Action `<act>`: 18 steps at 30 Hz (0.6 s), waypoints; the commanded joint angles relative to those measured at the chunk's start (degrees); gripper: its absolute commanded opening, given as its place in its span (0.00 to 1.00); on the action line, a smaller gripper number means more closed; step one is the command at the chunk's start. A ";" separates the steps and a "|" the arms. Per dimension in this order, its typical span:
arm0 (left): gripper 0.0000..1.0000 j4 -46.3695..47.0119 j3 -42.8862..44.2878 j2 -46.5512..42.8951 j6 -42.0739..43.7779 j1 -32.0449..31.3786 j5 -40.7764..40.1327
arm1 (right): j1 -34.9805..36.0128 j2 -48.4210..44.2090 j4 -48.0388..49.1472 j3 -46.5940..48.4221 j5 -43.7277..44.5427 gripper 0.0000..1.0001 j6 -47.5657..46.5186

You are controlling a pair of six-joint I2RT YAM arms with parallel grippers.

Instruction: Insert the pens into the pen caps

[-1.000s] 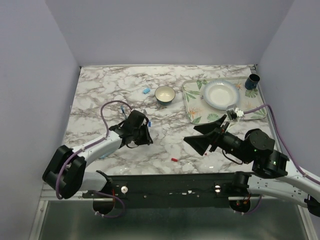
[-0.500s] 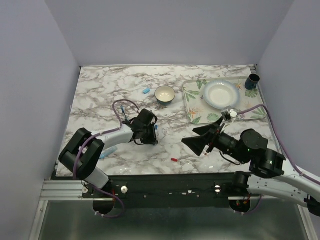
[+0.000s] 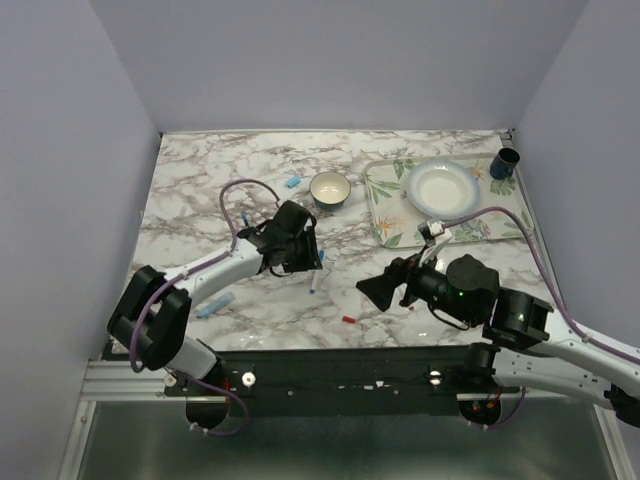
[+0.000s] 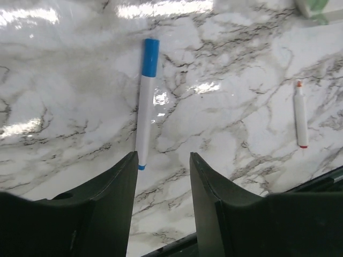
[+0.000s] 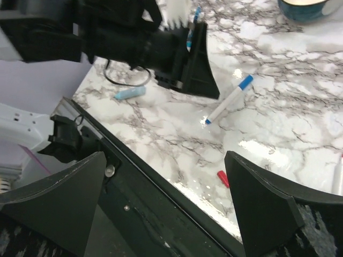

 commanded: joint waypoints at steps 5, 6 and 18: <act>0.76 -7.20 7.62 -17.10 11.81 1.13 -12.37 | 0.20 6.82 -6.60 -3.84 3.87 0.93 -0.46; 0.87 -7.20 7.62 -20.42 14.17 1.31 -14.06 | 0.11 8.40 -7.13 -3.84 4.05 0.92 -0.19; 0.99 -2.55 -2.39 -38.46 25.96 1.57 -24.54 | -19.62 35.48 -21.64 6.63 3.28 0.79 -6.59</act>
